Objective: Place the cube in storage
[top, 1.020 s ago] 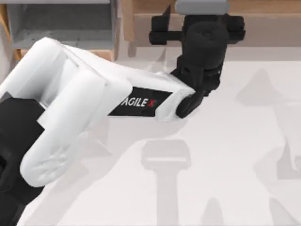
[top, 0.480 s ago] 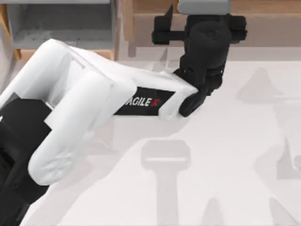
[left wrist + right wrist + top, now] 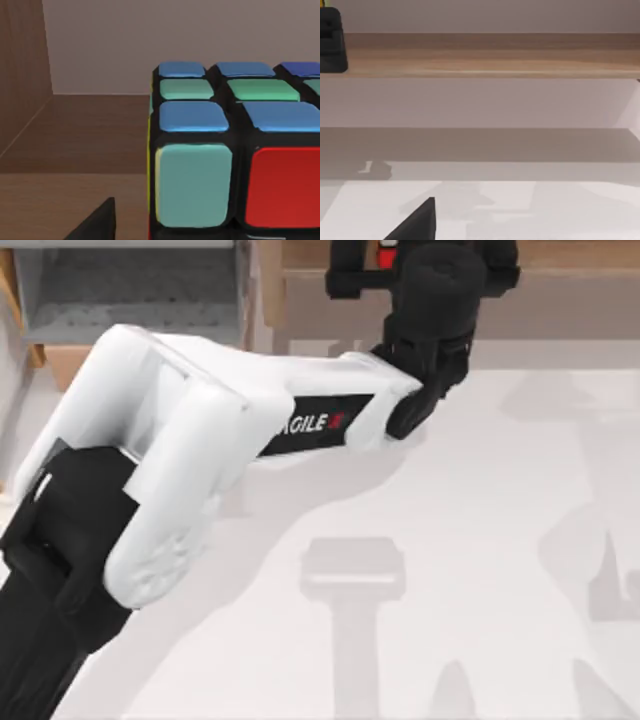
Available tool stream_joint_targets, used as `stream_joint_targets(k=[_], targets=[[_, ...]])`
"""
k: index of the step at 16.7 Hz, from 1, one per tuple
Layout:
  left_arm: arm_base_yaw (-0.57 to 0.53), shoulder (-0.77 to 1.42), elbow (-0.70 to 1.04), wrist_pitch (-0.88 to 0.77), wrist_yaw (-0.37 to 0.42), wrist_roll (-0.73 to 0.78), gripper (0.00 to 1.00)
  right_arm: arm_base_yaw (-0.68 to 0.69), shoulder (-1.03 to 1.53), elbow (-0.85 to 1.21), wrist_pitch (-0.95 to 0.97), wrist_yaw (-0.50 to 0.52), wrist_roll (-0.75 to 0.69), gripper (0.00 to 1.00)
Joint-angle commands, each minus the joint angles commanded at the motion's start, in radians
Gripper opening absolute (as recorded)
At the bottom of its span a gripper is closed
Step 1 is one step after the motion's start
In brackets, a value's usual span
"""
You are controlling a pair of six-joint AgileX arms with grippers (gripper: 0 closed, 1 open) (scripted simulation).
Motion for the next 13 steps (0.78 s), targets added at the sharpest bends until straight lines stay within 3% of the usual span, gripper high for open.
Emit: stream_joint_targets(k=[5,13], targets=[[0.006,0.012,0.022,-0.01,0.006,0.0,1.0,0.0,0.0,0.0,0.0,0.0,0.0,1.0],[0.006,0.012,0.022,-0.01,0.006,0.0,0.4,0.0,0.0,0.0,0.0,0.0,0.0,1.0]])
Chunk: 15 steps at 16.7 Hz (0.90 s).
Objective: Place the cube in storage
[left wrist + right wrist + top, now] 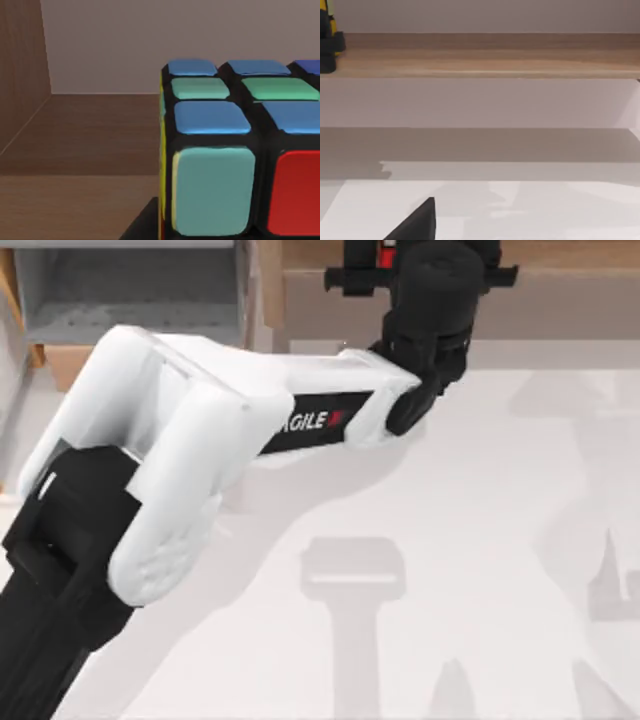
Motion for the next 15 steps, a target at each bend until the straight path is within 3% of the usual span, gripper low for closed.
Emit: stream_joint_targets(k=[5,15], targets=[[0.0,0.0,0.0,0.0,0.0,0.0,0.02,0.0,0.0,0.0,0.0,0.0,0.0,1.0],[-0.005,-0.006,-0.003,0.0,-0.001,0.001,0.0,0.0,0.0,0.0,0.0,0.0,0.0,1.0]])
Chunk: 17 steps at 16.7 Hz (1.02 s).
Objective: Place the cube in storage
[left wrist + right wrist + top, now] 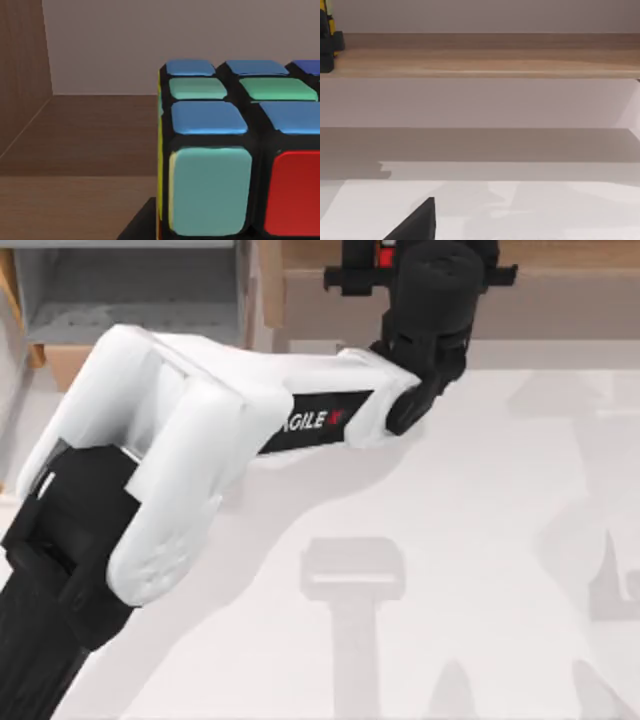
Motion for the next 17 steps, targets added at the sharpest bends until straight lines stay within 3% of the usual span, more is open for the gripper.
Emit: stream_joint_targets(k=[11,17], targets=[[-0.018,-0.088,-0.081,-0.008,-0.022,0.004,0.0,0.0,0.0,0.0,0.0,0.0,0.0,1.0],[-0.028,-0.175,-0.052,-0.257,0.053,0.015,0.0,0.0,0.0,0.0,0.0,0.0,0.0,1.0]])
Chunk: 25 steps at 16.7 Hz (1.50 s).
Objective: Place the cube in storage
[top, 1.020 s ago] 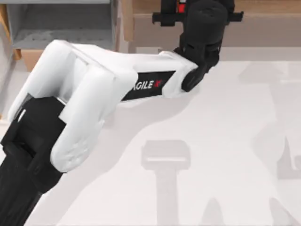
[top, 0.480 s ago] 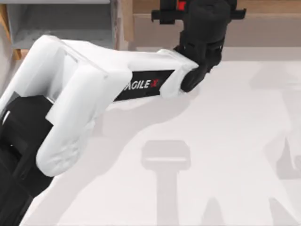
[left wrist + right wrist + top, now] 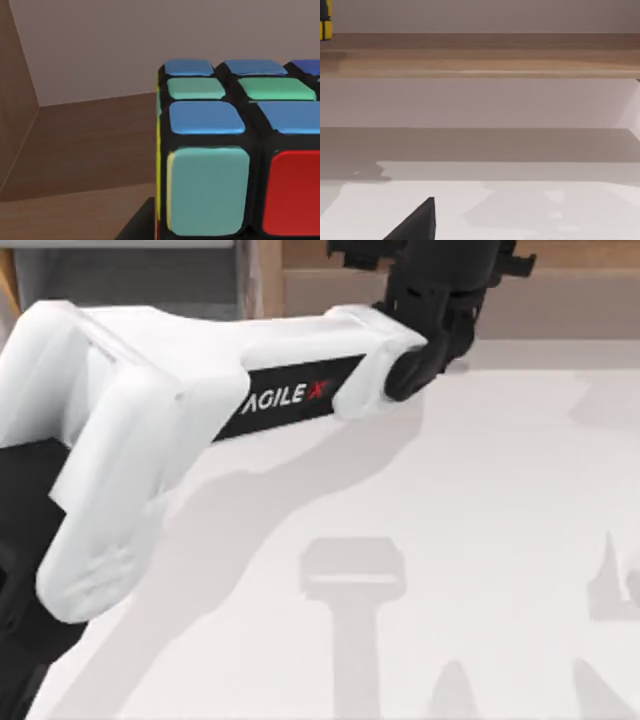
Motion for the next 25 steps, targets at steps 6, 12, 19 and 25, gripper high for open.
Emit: stream_joint_targets(k=[6,12,19,25], targets=[[0.012,-0.127,0.066,-0.513,0.149,0.034,0.0,0.0,0.0,0.0,0.0,0.0,0.0,1.0],[0.094,-0.231,0.195,-1.109,0.325,0.085,0.0,0.0,0.0,0.0,0.0,0.0,0.0,1.0],[0.362,-0.238,0.454,-1.68,0.484,0.163,0.0,0.0,0.0,0.0,0.0,0.0,0.0,1.0],[0.717,-0.096,0.741,-1.946,0.555,0.235,0.0,0.0,0.0,0.0,0.0,0.0,0.0,1.0]])
